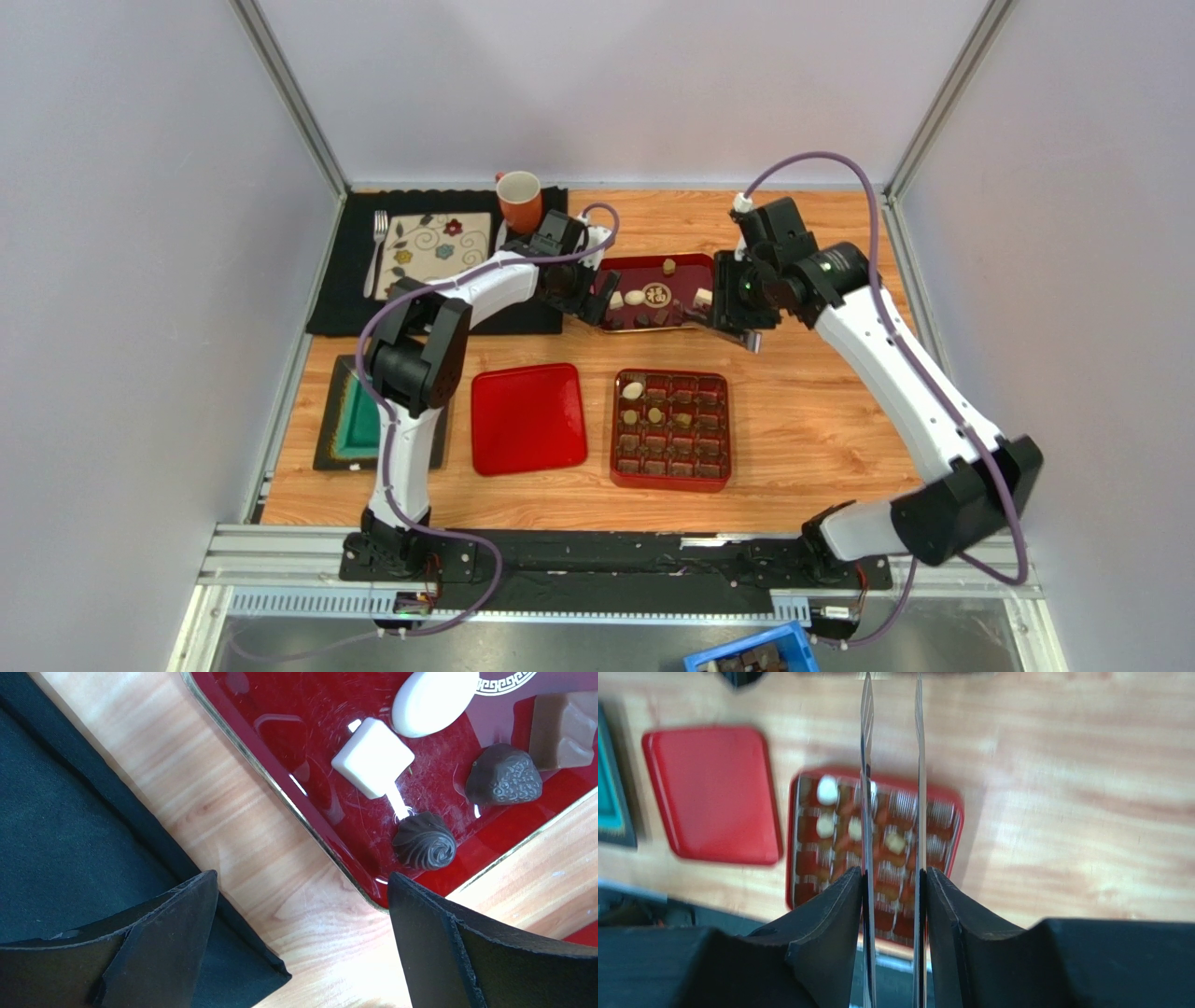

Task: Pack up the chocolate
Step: Place the fake chocolate in the packing box, then pick up the fake chocolate from the plate.

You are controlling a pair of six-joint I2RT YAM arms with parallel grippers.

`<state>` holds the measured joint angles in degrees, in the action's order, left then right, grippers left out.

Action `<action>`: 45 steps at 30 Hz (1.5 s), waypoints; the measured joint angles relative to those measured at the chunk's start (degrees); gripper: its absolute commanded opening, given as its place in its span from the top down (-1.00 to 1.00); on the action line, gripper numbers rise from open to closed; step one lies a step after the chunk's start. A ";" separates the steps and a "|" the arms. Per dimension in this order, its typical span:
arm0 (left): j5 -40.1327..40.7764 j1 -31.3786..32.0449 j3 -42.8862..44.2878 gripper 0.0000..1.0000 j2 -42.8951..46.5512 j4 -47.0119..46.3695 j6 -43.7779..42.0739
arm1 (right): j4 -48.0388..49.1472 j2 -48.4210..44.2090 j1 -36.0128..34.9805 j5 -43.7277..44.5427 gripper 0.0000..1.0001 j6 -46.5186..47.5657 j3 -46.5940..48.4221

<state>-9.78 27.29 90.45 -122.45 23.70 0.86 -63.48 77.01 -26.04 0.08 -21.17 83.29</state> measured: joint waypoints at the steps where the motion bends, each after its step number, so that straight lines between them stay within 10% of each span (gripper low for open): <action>1: 0.00 0.00 -0.46 -0.98 0.31 -0.11 -0.02 | 1.66 2.08 0.68 0.20 0.19 0.28 0.55; 16: -0.85 0.00 -3.61 -0.77 2.12 -1.51 -3.21 | 17.20 23.91 5.29 1.84 0.19 2.60 11.58; 45: -6.05 0.00 -8.35 -0.63 5.35 -1.33 -8.63 | 20.02 31.80 2.25 -0.15 0.14 2.64 13.75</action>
<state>-15.84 27.29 82.11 -117.10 22.37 -7.77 -43.46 108.81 -23.79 -0.08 -18.52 97.03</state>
